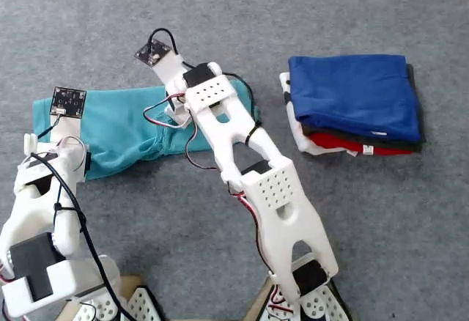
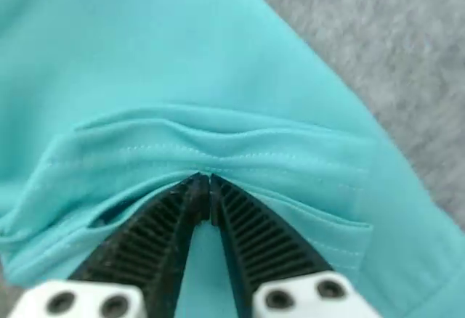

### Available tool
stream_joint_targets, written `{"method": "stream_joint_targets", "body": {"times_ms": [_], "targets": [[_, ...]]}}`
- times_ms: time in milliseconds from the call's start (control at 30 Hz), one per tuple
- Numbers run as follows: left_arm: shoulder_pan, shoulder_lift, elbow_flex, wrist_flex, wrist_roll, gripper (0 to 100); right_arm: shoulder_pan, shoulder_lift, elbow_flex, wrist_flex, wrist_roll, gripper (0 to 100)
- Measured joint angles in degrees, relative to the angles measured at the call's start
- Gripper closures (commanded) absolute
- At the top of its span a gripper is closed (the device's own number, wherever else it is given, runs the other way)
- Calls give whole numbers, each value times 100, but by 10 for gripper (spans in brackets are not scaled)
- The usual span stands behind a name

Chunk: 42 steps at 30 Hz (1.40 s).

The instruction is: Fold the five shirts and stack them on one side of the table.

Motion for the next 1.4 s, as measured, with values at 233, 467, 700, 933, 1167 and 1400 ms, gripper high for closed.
{"method": "stream_joint_targets", "body": {"times_ms": [233, 467, 700, 933, 1167, 1400], "targets": [[0, 0, 0, 0, 0, 881, 360, -9, -1626, 1741, -185, 984], [-62, -53, 0, 18, 0, 881, 79, -9, -1987, 2831, -237, 984], [-360, -905, 18, 325, 0, 881, -580, 677, -1468, 1749, -237, 984], [-360, -2110, 18, 1231, 0, 878, -571, 1125, -2119, 1943, -237, 984], [-677, -2391, -475, 1881, 0, 876, -202, 1196, -4167, 2857, -237, 984], [-1125, -607, -2207, 2646, 448, 728, 167, 1196, -4730, 2892, -237, 984]]}}
